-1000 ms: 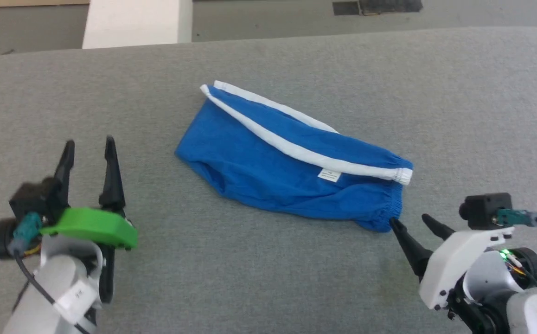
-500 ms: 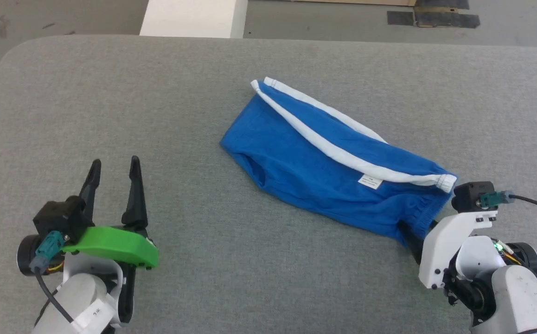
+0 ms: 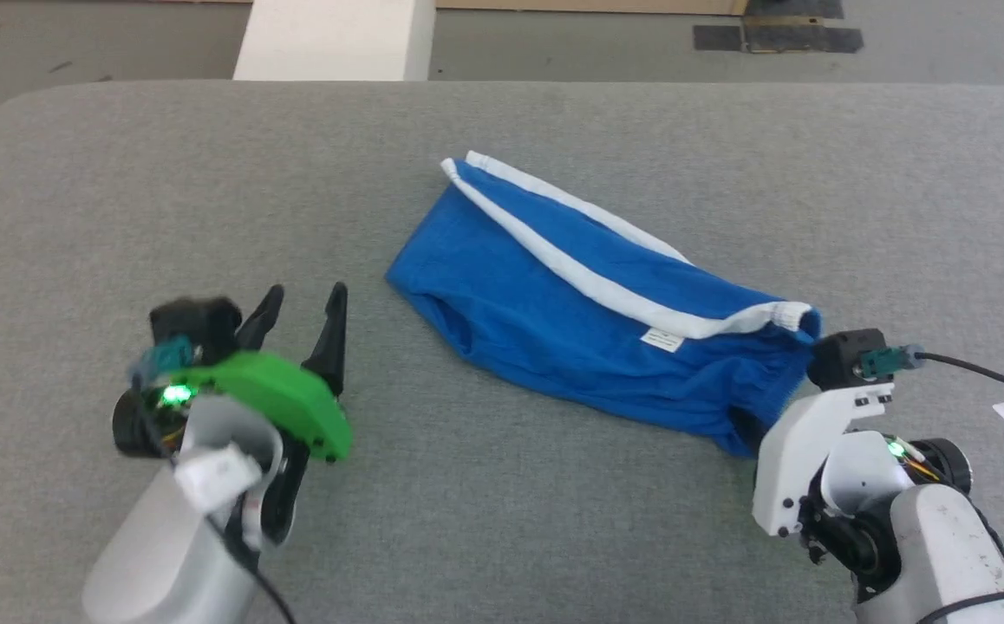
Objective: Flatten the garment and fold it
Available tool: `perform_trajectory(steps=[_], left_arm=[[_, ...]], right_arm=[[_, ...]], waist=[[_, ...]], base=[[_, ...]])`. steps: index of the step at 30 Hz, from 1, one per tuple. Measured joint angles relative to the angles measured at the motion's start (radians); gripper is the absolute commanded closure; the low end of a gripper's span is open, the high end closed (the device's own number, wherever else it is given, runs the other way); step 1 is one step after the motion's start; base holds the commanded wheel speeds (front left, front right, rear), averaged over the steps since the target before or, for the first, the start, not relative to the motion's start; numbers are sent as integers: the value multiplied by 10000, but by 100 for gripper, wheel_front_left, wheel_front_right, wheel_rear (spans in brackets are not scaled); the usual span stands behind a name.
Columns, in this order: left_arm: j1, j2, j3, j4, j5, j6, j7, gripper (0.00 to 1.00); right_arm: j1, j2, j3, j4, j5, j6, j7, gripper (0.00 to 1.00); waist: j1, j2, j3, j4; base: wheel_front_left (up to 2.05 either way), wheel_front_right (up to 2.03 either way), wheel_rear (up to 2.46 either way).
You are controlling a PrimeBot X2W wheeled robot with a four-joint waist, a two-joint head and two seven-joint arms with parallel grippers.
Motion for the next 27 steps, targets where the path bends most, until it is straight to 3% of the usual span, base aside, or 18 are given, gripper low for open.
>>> perform_trajectory(steps=[8, 17, 18, 19, 20, 27], left_arm=[[-2159, -422, -596, 2002, -410, -144, 2675, 0], [-3650, -278, -1170, 3977, -355, 146, 5453, 3], [-3711, -280, -1156, 3990, -466, 134, 5630, 62], [-3766, -245, -1151, 3979, -523, 117, 5726, 62], [-3774, -318, -903, 3969, -878, -2, 5683, 100], [-3455, -698, 140, 3676, -1856, -332, 4335, 100]], right_arm=[[-291, 10, 637, -337, 370, 0, -90, 100], [-575, 23, 1089, -493, 560, 2, -270, 100], [-577, 23, 1095, -491, 562, 2, -295, 100], [-577, 19, 1087, -489, 562, 2, -328, 100], [-581, 35, 1045, -470, 602, 2, -397, 100], [-588, 31, 637, -410, 658, 2, -244, 100]], waist=[[0, 0, 287, -643], [0, 0, 957, -1385], [0, 0, 1007, -1447], [0, 1, 1058, -1492], [0, 0, 1140, -1534], [1, 0, 874, -1287]], base=[[0, 0, 0], [0, 0, 0], [0, 0, 0], [0, 0, 0], [0, 0, 0], [0, 0, 0]])
